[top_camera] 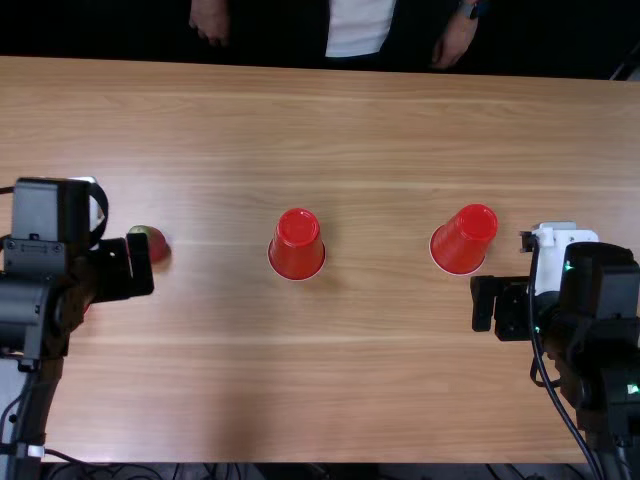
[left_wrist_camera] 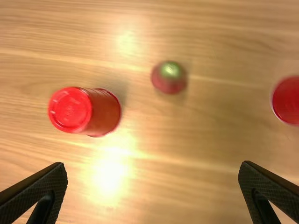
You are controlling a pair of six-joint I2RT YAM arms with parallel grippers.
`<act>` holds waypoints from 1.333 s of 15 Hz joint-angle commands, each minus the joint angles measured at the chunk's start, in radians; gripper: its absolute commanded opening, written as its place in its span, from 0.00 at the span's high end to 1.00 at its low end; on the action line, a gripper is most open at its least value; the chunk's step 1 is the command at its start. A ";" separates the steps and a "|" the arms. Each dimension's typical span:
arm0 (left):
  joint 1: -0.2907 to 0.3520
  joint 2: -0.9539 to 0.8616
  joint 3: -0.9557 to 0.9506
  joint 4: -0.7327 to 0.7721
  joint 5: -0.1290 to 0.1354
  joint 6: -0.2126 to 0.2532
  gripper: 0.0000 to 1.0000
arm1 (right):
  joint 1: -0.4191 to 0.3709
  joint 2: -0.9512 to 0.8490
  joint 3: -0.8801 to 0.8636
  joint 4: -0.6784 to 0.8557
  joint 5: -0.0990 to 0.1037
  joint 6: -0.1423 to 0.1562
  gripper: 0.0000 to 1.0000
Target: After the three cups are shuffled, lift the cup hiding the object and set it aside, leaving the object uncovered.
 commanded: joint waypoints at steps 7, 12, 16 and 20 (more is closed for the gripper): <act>-0.034 -0.133 -0.036 -0.071 0.047 -0.016 0.00 | 0.014 -0.117 -0.093 -0.002 -0.007 0.006 0.00; -0.029 -0.411 -0.334 0.056 0.043 -0.030 0.00 | 0.015 -0.284 -0.196 0.023 -0.009 0.008 0.00; -0.019 -0.701 -0.647 0.286 0.032 -0.126 0.00 | 0.014 -0.514 -0.380 0.169 -0.009 0.010 0.00; 0.026 -0.886 -0.798 0.292 0.027 -0.128 0.00 | 0.007 -0.741 -0.526 0.193 -0.007 0.011 0.00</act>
